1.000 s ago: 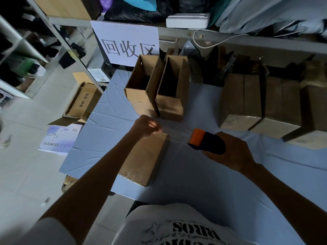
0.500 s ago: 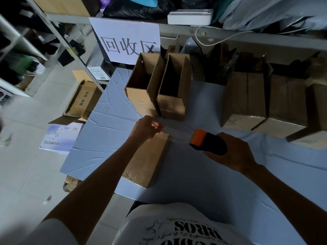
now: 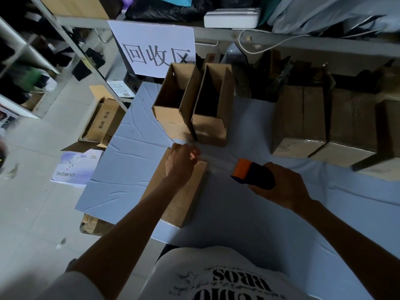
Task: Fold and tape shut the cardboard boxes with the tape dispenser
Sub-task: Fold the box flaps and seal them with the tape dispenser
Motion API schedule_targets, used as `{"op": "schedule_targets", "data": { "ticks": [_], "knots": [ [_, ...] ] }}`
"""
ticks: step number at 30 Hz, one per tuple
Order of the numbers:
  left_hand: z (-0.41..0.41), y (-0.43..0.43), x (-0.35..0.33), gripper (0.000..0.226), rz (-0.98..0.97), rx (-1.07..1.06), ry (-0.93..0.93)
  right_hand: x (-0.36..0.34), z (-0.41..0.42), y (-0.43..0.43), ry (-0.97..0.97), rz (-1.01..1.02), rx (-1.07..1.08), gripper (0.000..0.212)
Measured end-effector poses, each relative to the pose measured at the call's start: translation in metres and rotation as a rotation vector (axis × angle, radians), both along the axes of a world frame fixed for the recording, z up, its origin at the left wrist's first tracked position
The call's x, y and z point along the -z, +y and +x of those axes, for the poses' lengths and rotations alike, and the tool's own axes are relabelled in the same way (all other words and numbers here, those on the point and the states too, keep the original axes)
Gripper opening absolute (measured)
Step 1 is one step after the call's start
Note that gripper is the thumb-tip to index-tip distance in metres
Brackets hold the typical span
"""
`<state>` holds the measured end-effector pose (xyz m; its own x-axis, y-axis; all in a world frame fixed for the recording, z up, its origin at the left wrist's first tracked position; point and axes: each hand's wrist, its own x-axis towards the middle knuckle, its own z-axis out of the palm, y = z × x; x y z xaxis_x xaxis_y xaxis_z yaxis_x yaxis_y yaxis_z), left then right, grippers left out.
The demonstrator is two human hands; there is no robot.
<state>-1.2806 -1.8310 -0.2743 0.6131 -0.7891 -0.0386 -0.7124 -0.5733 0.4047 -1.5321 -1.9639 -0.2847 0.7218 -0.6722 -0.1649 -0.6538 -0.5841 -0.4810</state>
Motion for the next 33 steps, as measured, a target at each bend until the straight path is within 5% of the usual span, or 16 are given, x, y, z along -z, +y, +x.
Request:
{"op": "schedule_targets", "data": {
  "ticks": [2, 6, 10, 15, 18, 24, 33],
  "knots": [
    [0.0, 0.0, 0.002, 0.029, -0.004, -0.005, -0.002, 0.002, 0.0, 0.0, 0.004, -0.012, -0.003, 0.049],
    [0.017, 0.001, 0.004, 0.09, 0.081, -0.08, 0.101, 0.003, -0.002, 0.002, 0.028, -0.009, 0.009, 0.052],
    [0.013, 0.005, 0.01, 0.093, 0.157, -0.203, 0.148, 0.003, 0.0, 0.005, 0.027, 0.009, 0.002, 0.052],
    [-0.011, 0.015, 0.021, 0.133, 0.354, -0.268, 0.205, 0.007, -0.002, 0.008, 0.008, 0.08, 0.008, 0.064],
    [-0.003, 0.017, 0.011, 0.13, 0.323, -0.225, 0.204, 0.005, -0.004, 0.01, 0.004, 0.067, -0.035, 0.081],
    [0.003, 0.008, -0.009, 0.111, 0.208, -0.18, 0.563, -0.013, 0.011, 0.001, -0.027, -0.202, -0.132, 0.075],
    [0.015, 0.02, -0.001, 0.091, 0.118, -0.256, 1.009, -0.016, 0.029, 0.002, 0.002, -0.182, -0.149, 0.073]
  ]
}}
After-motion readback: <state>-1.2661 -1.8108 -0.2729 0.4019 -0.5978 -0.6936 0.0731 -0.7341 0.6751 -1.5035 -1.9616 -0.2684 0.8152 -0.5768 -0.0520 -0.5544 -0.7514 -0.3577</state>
